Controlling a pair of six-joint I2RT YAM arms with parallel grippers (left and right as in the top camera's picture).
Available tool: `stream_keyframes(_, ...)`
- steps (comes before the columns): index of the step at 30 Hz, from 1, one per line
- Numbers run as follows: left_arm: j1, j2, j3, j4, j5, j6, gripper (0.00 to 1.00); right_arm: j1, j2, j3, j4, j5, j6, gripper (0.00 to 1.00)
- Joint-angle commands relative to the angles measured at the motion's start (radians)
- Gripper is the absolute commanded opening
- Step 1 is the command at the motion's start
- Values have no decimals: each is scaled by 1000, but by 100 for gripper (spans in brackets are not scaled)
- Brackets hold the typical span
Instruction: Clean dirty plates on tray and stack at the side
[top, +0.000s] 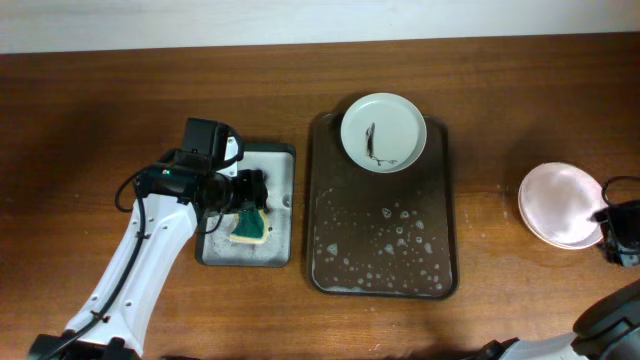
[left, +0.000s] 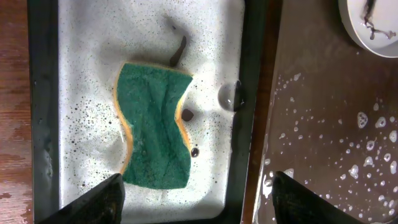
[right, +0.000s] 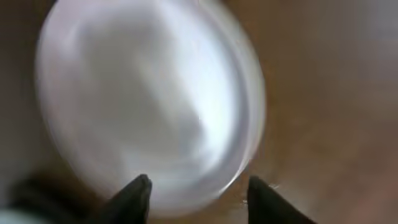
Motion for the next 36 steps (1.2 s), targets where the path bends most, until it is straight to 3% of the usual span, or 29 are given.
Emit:
stream_keyframes(1,1,-10,14,2,11,5,75,57,-48,53,14,-364,-80,53)
stream_keyframes(4,1,-10,14,2,11,5,75,185,-110,91,11,-397,-177,53)
stream_keyframes(7,1,-10,14,-2,11,5,75,422,-174,116,22,-323,-340,50)
stream_keyframes(9,1,-10,14,-6,11,5,75,563,-179,116,29,-214,-391,50)
stream_keyframes(11,1,-10,14,-8,11,5,75,763,-149,116,65,47,-414,51)
stream_keyframes(15,1,-10,14,-10,11,5,75,969,-35,117,218,277,-433,51)
stream_keyframes(21,1,-10,14,-21,11,5,75,955,172,117,476,288,-431,49)
stream_keyframes(26,1,-10,14,-24,11,5,76,951,268,117,529,229,-416,43)
stream_keyframes(31,1,-10,14,-27,11,5,76,951,310,117,526,215,-382,5)
stream_keyframes(36,1,-10,14,-33,11,5,75,950,302,117,463,205,-179,4)
